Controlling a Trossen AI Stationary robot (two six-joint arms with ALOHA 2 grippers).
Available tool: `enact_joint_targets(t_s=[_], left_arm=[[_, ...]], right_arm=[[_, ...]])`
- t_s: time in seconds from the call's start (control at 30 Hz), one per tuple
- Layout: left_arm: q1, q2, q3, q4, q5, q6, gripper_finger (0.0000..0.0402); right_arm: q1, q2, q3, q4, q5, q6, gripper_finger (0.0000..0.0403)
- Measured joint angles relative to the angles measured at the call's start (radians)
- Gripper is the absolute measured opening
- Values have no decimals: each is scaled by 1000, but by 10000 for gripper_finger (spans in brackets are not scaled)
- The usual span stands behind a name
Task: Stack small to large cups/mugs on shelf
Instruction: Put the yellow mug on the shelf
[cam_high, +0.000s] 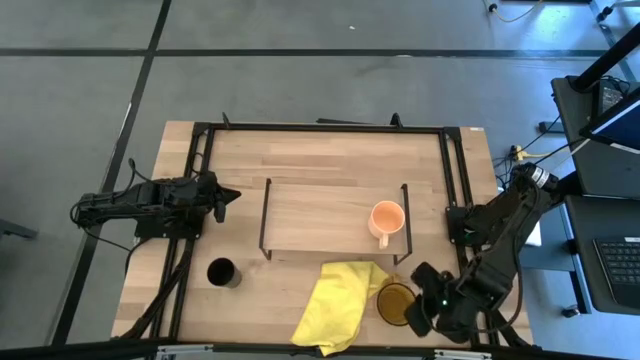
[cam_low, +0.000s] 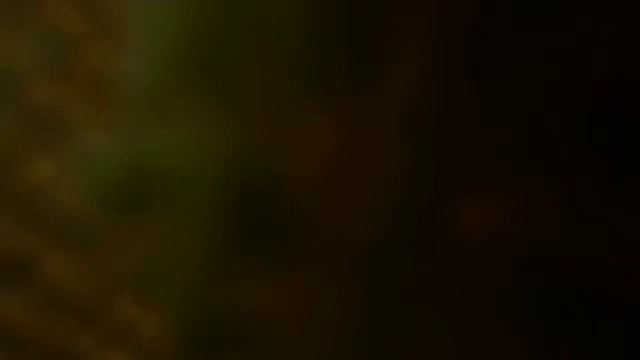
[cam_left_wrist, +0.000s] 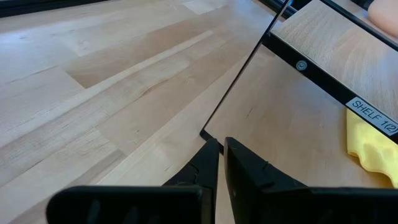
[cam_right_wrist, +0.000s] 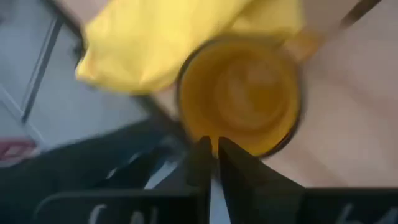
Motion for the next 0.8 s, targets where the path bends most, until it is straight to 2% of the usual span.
enact_joint_targets(t_s=[0.1, 0.23, 0.47, 0.63, 0.8], left_arm=[[0, 0, 0, 0, 0, 0, 21], [0, 0, 0, 0, 0, 0, 21], [0, 0, 0, 0, 0, 0, 21], [0, 0, 0, 0, 0, 0, 21], [0, 0, 0, 0, 0, 0, 21]], right_arm=[[5, 0, 0, 40, -32, -3, 33], [11, 2, 0, 68, -45, -74, 60], [11, 61, 0, 155, -86, -448, 110], [3, 116, 0, 157, -179, -681, 119], [-1, 129, 0, 110, -184, -835, 120]])
